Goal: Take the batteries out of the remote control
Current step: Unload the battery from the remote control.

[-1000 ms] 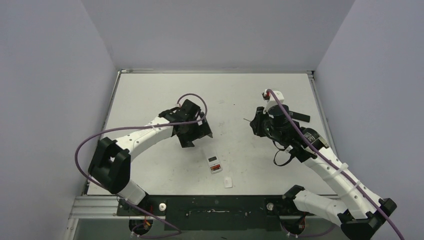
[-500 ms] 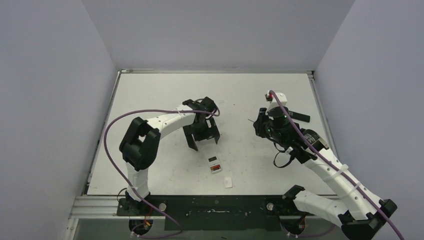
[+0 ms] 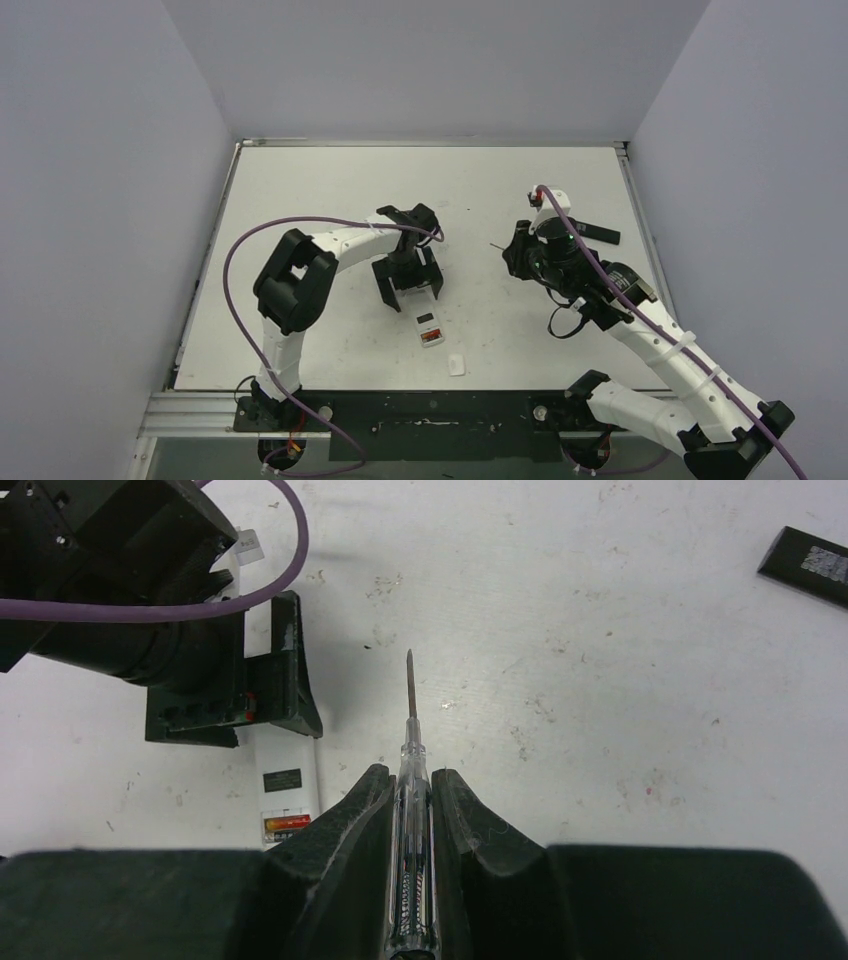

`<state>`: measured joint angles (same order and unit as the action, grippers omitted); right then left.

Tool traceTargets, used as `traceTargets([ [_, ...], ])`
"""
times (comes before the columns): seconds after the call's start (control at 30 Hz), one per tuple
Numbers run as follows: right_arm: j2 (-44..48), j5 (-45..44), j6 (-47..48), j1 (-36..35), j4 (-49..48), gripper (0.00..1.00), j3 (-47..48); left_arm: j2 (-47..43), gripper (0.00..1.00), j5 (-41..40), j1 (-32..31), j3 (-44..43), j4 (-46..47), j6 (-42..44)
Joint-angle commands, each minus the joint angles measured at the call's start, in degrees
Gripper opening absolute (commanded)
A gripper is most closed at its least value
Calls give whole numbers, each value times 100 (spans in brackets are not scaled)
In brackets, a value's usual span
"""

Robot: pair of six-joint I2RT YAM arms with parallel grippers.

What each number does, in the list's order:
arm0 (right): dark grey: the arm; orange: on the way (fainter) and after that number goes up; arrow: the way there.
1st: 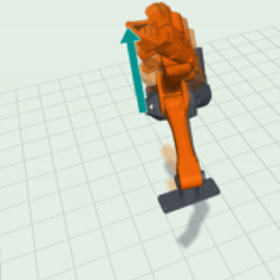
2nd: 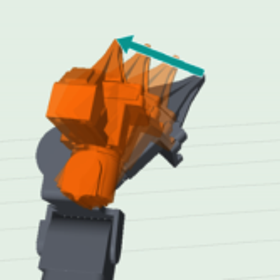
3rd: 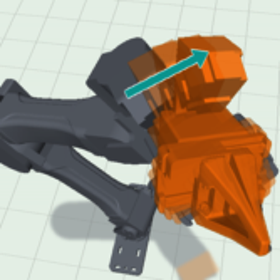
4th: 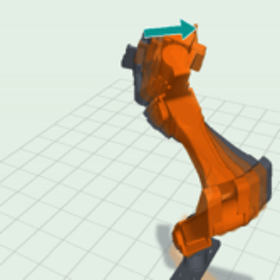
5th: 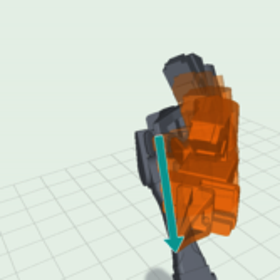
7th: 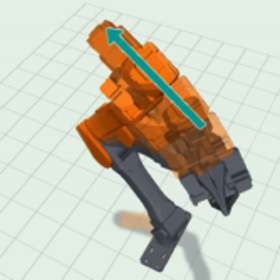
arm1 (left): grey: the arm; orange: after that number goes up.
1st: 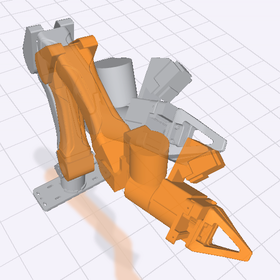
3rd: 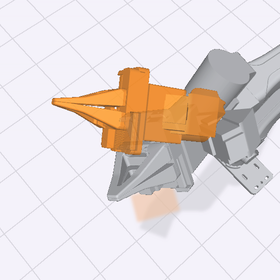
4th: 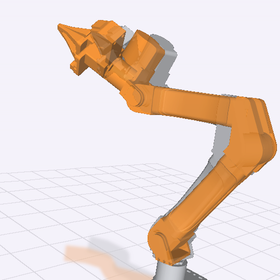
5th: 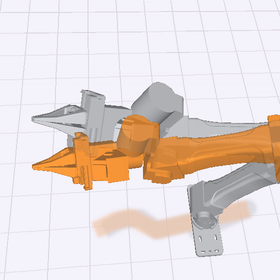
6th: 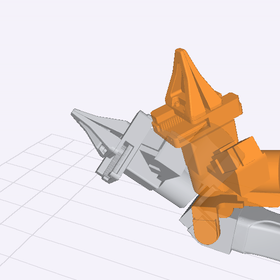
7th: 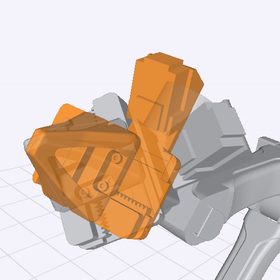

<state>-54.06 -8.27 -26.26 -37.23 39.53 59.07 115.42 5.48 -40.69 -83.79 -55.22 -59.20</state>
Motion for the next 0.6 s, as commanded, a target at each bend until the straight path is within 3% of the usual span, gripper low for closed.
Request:
traceTargets([
  [0.0, -1, 354, 31, -12, -322, 5, -24, 81, 90, 51, -9, -220, 131, -38],
  [0.4, 83, 561, 91, -19, -405, 5, -28, 275, 80, -230, 8, -351, 141, -353],
  [0.57, 136, 1153, 341, -14, -408, 5, -96, 355, 72, -215, 34, -292, 227, -356],
])
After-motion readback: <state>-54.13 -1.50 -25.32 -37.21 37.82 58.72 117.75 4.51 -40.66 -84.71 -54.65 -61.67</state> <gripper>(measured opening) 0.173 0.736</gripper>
